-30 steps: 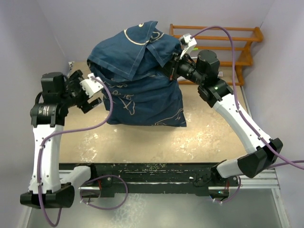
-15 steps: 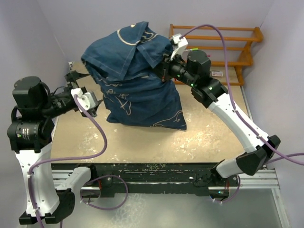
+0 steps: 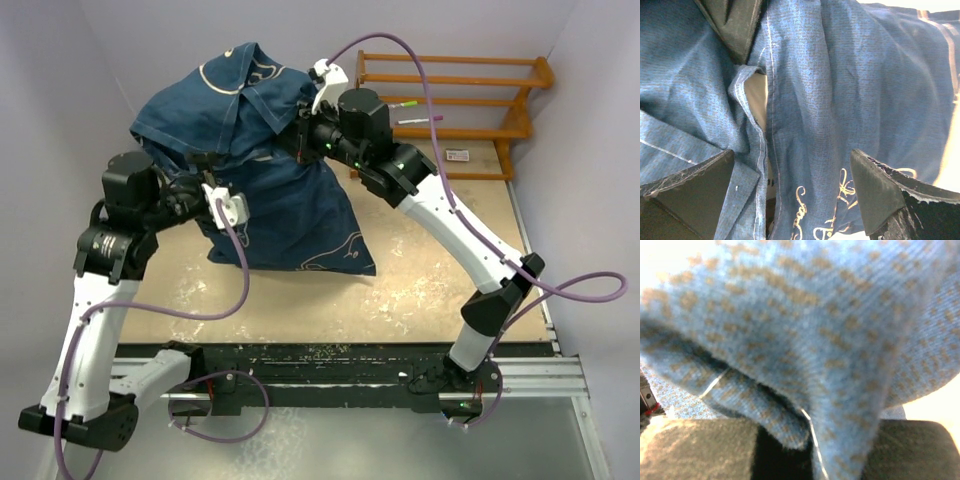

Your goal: Remove the pillowcase from the pillow

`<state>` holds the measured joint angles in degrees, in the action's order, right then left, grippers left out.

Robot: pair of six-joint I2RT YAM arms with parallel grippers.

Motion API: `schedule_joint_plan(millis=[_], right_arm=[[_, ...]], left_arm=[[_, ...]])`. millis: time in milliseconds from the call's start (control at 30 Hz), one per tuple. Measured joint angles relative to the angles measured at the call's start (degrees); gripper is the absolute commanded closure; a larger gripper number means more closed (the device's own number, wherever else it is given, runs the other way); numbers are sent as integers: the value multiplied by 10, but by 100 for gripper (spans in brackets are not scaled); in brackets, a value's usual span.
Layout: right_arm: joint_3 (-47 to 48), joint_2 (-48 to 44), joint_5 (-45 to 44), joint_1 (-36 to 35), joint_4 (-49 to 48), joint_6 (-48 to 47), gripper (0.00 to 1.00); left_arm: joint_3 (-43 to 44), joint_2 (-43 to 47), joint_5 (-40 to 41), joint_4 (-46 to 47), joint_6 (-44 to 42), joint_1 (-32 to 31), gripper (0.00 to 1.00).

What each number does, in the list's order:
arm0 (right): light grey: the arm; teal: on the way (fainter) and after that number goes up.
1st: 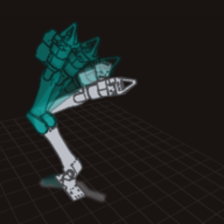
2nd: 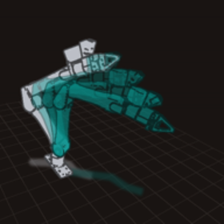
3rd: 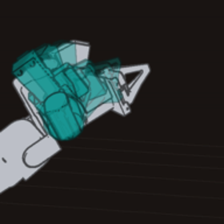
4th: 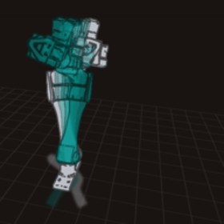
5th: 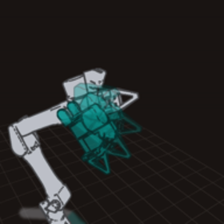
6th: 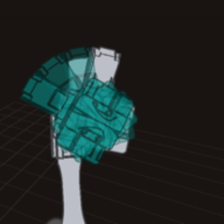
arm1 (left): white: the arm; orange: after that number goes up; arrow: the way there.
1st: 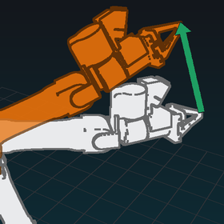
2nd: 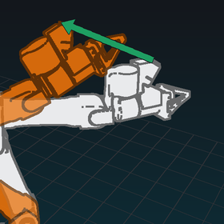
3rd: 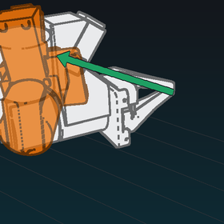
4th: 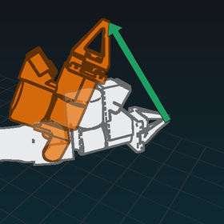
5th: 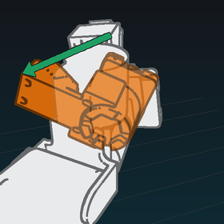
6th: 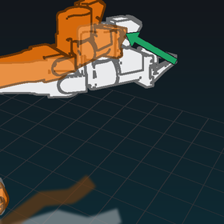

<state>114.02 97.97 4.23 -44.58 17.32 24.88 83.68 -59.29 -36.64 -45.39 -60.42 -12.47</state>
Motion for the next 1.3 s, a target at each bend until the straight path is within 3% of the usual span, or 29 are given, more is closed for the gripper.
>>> schedule_joint_plan(millis=[267, 533, 767, 900, 1067, 1133, 1233, 1300], right_arm=[[69, 39, -20, -37, 38, 4, 100], [69, 40, -15, -60, 38, 0, 100], [37, 27, -3, -56, 17, -8, 100], [-5, -1, 6, -54, -2, -15, 100], [-41, -28, 45, -57, -35, -26, 97], [-48, -33, 59, -60, -56, -30, 81], [-77, -48, 80, -61, -101, -34, 28], [-132, -75, 95, -59, -152, -41, 11]], left_arm=[[-102, 81, 62, 179, -55, -1, 10], [-124, 73, 103, 254, -81, -1, 20], [-146, 57, 154, 326, -73, -5, 56], [-131, 49, 166, 348, -38, -5, 69], [-48, 39, 147, 322, 47, -6, 81], [-12, 31, 136, 294, 83, -7, 85], [39, 17, 125, 248, 128, -7, 91], [69, 9, 127, 230, 150, -7, 93]])
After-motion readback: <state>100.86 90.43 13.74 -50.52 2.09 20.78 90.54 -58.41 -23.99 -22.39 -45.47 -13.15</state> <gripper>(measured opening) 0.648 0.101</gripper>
